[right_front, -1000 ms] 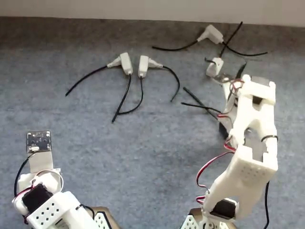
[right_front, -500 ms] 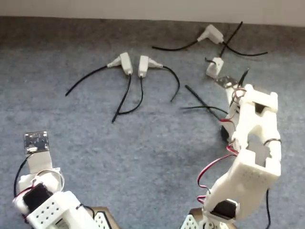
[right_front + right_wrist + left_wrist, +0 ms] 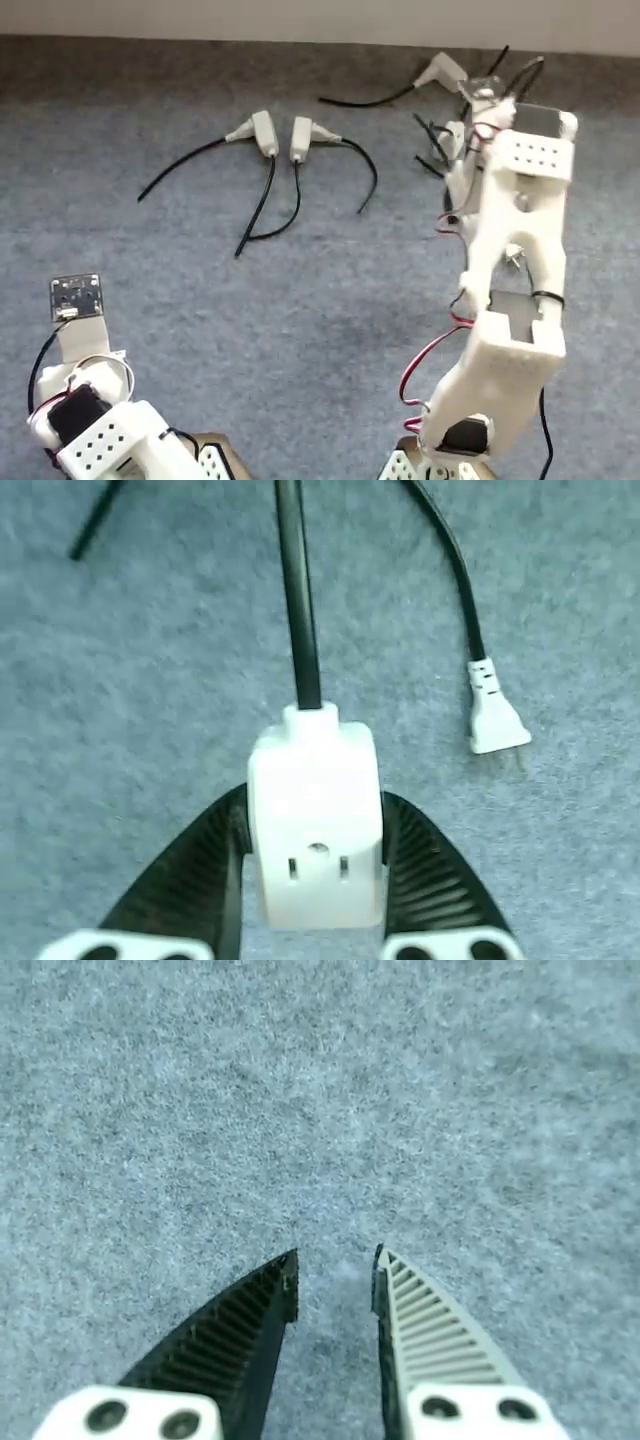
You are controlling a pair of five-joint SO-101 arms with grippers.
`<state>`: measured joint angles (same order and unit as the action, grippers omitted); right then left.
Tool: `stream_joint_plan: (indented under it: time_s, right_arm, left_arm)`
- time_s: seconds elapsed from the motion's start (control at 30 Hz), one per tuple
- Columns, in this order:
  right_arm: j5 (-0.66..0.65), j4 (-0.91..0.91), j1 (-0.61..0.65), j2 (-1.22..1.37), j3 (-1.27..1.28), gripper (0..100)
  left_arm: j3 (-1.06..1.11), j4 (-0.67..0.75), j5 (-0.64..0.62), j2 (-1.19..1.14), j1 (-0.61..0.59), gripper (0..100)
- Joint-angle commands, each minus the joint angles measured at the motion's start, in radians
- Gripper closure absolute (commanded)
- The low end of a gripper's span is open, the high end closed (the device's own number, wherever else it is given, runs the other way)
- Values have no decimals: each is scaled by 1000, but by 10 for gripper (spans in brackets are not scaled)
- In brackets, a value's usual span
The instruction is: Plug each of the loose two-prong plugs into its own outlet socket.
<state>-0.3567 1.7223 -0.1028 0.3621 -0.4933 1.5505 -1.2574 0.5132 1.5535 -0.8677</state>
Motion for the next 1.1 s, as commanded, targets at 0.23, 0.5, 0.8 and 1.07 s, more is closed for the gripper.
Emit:
stream_joint_plan:
  time_s: [0.23,0.5,0.8,1.07]
  right_arm:
    - [582,38,414,24,8,964]
    - [887,-107,688,252,16,962]
    - [941,-286,731,355,-1,783]
    - [717,-41,699,203,-263,783]
  left_arm:
    - [31,66,-8,5,24,870]
    - [31,66,-8,5,24,870]
    - [31,66,-8,5,24,870]
    - [31,66,-8,5,24,870]
